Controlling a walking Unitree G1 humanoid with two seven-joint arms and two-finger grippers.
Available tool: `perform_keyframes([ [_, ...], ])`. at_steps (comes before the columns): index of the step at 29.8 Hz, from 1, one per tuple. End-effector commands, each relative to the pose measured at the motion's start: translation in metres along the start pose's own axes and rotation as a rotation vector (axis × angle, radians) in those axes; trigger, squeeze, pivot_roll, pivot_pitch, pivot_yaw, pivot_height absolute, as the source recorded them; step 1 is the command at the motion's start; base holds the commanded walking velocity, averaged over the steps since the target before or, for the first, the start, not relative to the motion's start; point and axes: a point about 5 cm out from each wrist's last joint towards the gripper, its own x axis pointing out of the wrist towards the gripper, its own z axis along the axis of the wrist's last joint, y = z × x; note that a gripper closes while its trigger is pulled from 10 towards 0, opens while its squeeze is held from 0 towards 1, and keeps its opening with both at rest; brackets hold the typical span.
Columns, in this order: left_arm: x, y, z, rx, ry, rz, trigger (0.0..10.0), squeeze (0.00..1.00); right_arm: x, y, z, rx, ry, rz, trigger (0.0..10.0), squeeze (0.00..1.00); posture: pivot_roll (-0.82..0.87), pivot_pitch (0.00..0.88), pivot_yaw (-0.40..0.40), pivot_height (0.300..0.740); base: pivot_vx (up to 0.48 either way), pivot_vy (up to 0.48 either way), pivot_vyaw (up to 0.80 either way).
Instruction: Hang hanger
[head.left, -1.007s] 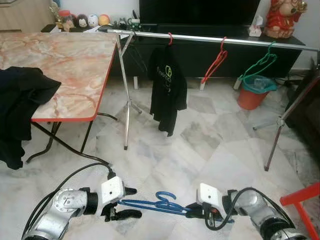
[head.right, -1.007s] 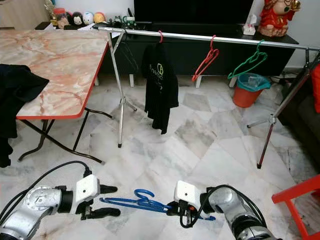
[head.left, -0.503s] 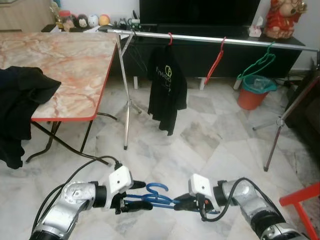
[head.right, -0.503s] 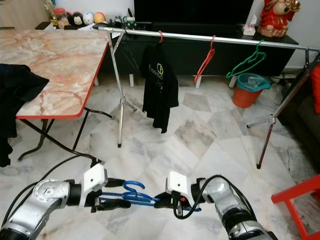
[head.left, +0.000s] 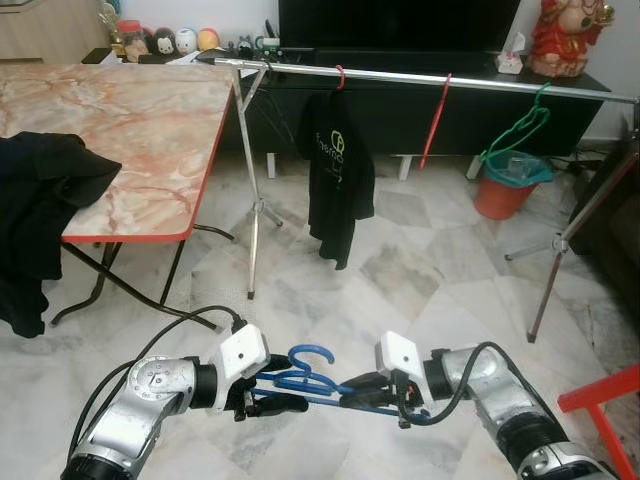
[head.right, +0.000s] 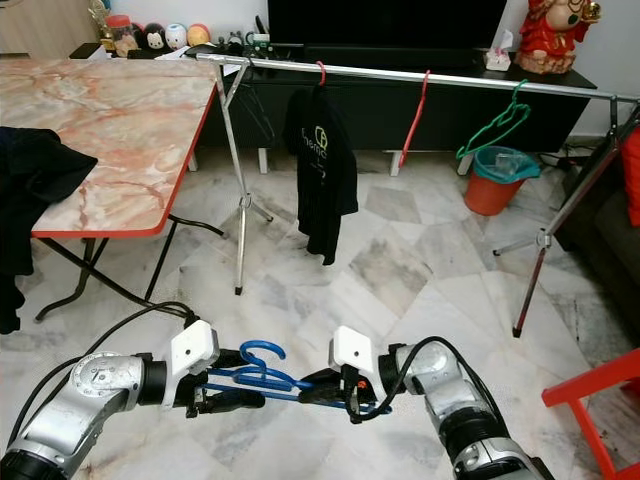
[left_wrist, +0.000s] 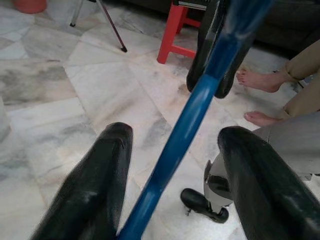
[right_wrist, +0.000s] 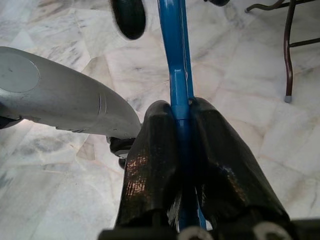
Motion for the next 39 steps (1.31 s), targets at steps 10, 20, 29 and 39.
perform_keyframes([
  [10, 0.000, 0.002, 0.003, 0.015, 0.006, -0.004, 0.0, 0.00, -0.002, -0.006, 0.013, -0.024, -0.038, -0.018, 10.0, 0.00, 0.06, 0.000, -0.055, 0.740, 0.000, 0.000, 0.00],
  [20, -0.001, 0.002, 0.003, 0.019, 0.013, -0.013, 0.0, 0.00, -0.002, -0.006, 0.012, -0.016, -0.035, -0.034, 10.0, 0.00, 0.06, 0.000, -0.054, 0.740, 0.000, 0.000, 0.00],
  [29, -0.003, 0.004, 0.003, 0.028, 0.021, -0.017, 0.0, 0.00, -0.003, -0.006, 0.010, 0.002, -0.048, -0.044, 10.0, 1.00, 0.06, 0.000, -0.054, 0.740, 0.000, 0.000, 0.00],
  [39, -0.006, 0.003, 0.004, 0.079, 0.033, -0.046, 0.0, 0.00, -0.002, -0.003, -0.001, 0.036, 0.000, -0.025, 10.0, 1.00, 0.07, 0.000, -0.058, 0.740, 0.000, 0.000, 0.00],
])
